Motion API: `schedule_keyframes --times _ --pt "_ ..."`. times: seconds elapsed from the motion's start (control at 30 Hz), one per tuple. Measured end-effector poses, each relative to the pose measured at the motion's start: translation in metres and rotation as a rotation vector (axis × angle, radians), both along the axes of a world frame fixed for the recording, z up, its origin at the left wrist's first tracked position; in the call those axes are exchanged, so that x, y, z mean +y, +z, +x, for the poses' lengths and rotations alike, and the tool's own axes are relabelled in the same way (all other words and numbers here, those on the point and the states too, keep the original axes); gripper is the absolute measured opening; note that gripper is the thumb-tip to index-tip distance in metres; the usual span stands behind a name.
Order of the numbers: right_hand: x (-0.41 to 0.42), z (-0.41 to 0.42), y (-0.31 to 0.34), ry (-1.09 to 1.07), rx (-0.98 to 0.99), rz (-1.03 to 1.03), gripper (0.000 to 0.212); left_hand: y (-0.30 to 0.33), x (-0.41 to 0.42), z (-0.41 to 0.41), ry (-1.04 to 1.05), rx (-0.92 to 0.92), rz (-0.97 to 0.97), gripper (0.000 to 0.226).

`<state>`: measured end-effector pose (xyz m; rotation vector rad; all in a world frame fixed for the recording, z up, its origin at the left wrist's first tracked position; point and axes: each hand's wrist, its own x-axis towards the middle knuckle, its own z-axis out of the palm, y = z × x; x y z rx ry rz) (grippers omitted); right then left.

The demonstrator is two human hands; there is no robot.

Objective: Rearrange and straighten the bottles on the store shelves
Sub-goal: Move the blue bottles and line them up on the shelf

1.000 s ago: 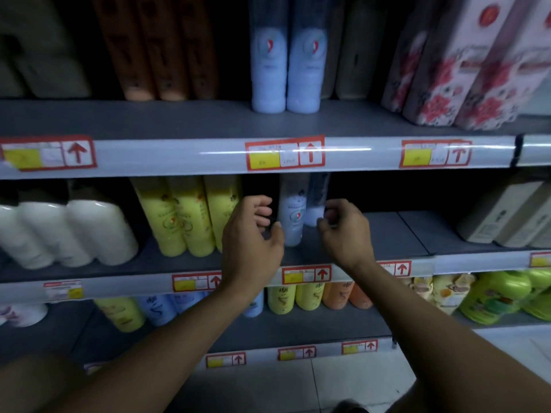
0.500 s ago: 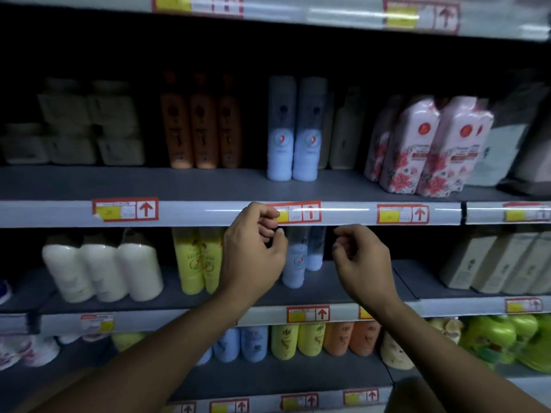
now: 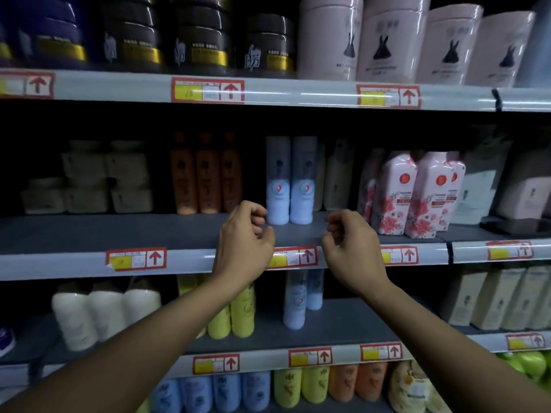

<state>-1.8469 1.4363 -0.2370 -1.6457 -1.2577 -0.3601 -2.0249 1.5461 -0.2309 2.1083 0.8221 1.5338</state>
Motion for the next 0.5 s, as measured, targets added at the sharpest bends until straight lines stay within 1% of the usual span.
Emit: schedule_keyframes --times 0.23,0.3,0.43,0.5 --pt "0.036 0.017 0.015 -0.044 0.027 -0.075 0.029 0.013 0.047 0.018 0.028 0.104 -0.012 0.028" --pt "0.051 0.023 0.018 -0.055 0.027 -0.114 0.034 0.016 0.061 0.027 0.044 0.147 -0.043 0.035" --pt "0.080 0.032 0.023 -0.061 0.066 -0.216 0.051 0.018 0.086 0.045 0.063 0.258 -0.102 0.057" --pt "0.093 0.035 0.027 -0.057 0.087 -0.255 0.059 0.019 0.095 0.053 0.064 0.279 -0.133 0.065"
